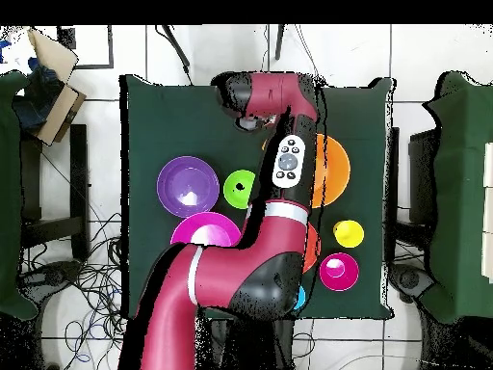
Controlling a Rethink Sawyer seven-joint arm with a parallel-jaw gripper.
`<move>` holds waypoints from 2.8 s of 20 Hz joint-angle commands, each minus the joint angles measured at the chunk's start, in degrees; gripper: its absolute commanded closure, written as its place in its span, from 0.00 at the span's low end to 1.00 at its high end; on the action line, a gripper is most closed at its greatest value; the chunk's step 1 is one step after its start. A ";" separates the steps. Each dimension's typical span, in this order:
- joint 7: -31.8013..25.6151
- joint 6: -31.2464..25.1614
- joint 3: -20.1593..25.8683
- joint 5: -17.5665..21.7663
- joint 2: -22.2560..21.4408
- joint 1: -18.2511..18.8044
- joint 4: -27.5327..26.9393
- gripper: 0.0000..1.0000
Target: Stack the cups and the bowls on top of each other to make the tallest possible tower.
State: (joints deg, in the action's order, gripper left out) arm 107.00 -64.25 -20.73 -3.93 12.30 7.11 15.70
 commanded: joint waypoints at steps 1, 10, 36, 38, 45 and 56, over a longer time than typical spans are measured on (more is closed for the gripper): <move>-15.20 -6.97 5.25 -0.36 -1.18 0.55 3.66 0.00; -16.54 -3.45 5.83 0.27 -1.21 1.75 4.73 0.00; -23.79 -2.74 10.45 -0.53 -3.97 6.44 11.58 0.00; -22.84 -3.16 11.16 -0.93 -3.91 6.71 11.99 0.00; -18.87 -8.66 14.86 -4.35 -3.97 8.04 14.67 0.00; -20.07 -21.11 18.24 -6.88 -0.89 10.73 11.05 0.00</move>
State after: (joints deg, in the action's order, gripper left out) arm 99.66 -76.55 -10.26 -10.83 7.52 16.67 23.43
